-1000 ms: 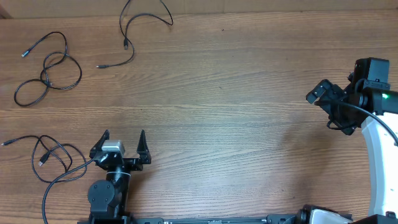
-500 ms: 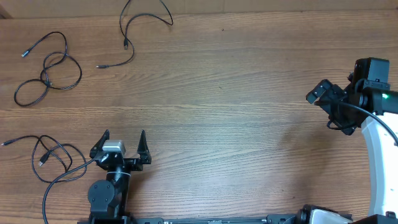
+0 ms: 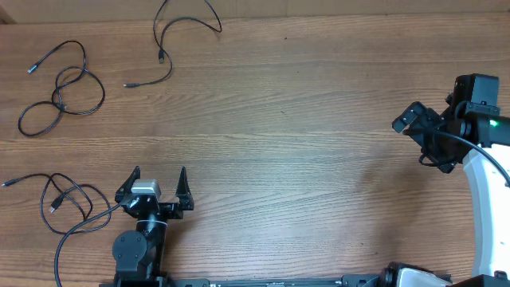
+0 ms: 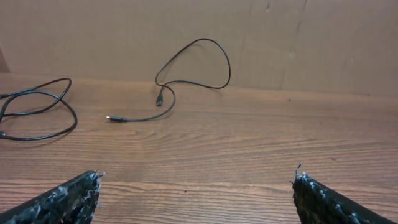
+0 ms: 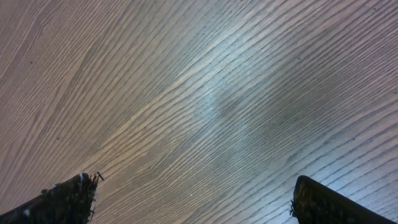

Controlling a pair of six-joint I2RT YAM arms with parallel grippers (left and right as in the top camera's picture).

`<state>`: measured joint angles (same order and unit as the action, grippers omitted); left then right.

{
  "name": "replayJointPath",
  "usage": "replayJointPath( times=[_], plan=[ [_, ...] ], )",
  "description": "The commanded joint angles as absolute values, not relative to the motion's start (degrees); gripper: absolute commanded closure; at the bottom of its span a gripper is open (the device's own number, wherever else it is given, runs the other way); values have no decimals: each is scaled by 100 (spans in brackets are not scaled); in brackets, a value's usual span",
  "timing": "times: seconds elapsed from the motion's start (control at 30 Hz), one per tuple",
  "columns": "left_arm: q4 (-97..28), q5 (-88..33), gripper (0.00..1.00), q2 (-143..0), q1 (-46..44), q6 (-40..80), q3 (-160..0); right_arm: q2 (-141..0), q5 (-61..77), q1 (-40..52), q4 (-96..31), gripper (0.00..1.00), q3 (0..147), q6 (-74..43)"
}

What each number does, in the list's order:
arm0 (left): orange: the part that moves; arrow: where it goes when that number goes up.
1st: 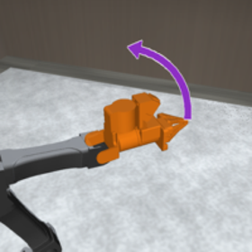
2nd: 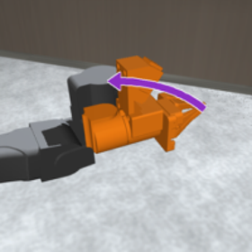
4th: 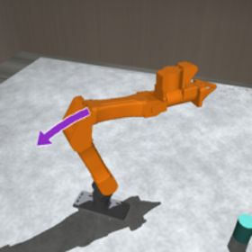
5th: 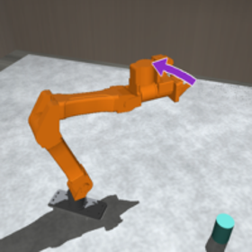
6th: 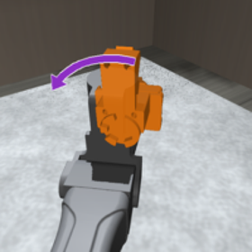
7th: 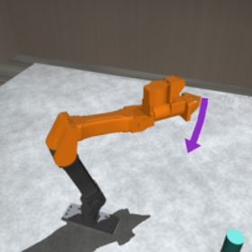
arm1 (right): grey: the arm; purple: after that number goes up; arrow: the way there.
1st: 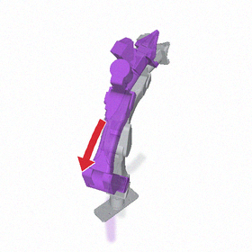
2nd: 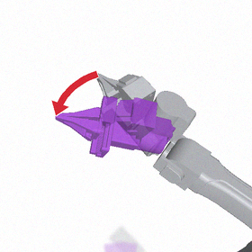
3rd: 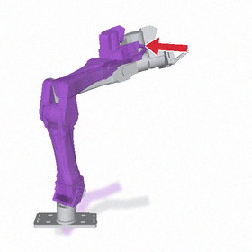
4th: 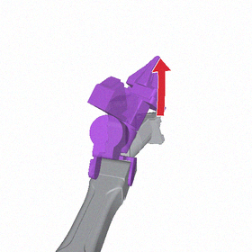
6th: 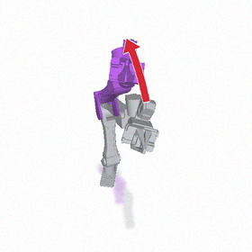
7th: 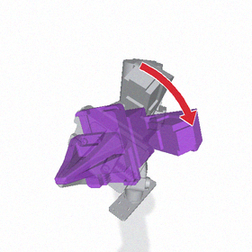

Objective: Untangle cables

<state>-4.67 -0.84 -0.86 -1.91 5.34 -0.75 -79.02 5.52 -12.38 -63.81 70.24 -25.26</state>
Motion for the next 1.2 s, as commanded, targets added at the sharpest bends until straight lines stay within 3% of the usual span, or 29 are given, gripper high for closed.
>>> replayJointPath(
  times=[0.0,0.47,0.83,1.17],
  plan=[
    [-445,-99,1,-25,-228,381,-32,-7843,497,-1262,-6355,0,7142,-2530],
    [-445,-102,0,-25,-228,381,-32,-6543,497,-768,-6084,0,6685,-2530],
    [-445,-102,0,-25,-228,381,-32,-3148,499,211,-5065,0,4770,-2530],
    [-447,-99,0,-25,-228,381,-32,-1179,497,294,-4984,0,4195,-2530]
  ],
)
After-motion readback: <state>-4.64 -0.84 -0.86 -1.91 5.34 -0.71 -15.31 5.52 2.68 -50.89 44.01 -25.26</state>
